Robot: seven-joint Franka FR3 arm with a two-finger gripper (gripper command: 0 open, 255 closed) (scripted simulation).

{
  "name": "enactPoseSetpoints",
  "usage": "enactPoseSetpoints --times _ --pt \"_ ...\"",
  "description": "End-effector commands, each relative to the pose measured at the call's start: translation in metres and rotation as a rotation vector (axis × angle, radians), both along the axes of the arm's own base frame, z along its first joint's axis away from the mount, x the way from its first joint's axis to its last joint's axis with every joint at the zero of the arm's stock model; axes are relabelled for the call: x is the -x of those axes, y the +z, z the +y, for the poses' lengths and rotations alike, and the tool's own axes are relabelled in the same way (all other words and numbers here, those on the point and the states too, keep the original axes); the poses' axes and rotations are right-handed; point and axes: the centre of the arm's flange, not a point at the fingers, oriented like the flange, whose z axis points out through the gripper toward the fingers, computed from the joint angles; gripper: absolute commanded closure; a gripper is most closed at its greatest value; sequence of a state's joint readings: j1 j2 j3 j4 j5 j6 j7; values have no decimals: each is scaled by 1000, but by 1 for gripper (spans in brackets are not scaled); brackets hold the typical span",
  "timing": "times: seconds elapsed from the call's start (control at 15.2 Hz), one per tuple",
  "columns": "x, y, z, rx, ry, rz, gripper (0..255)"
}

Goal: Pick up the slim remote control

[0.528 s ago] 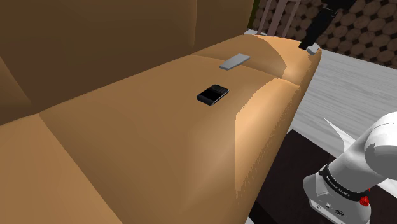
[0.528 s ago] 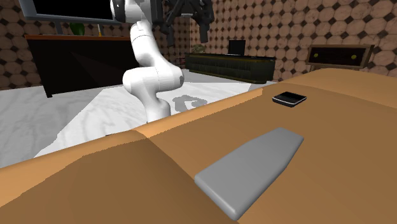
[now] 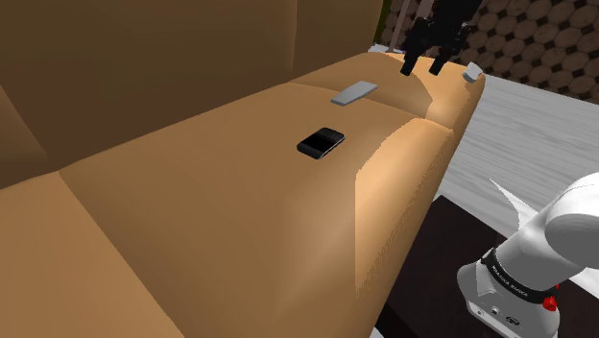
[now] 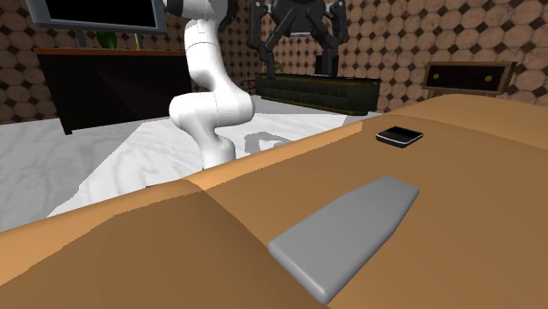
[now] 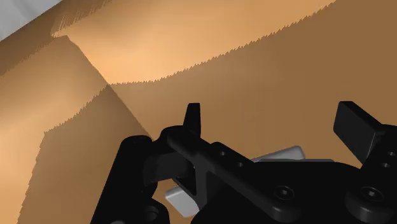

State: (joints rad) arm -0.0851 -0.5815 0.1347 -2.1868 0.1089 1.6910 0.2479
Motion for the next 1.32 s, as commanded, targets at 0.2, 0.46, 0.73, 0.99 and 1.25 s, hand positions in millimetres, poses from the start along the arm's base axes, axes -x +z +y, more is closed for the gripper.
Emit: enactPoseSetpoints --times 0.2,0.46,0.73,0.99,1.25 --pt "-65 -24 18 13 -339 43 0" --pt "-118 -45 16 25 -601 77 0" --pt "-169 -67 -1 37 -863 111 0" --pt "-211 -90 -28 48 -1110 143 0" --pt "-211 -111 -28 48 -1110 143 0"
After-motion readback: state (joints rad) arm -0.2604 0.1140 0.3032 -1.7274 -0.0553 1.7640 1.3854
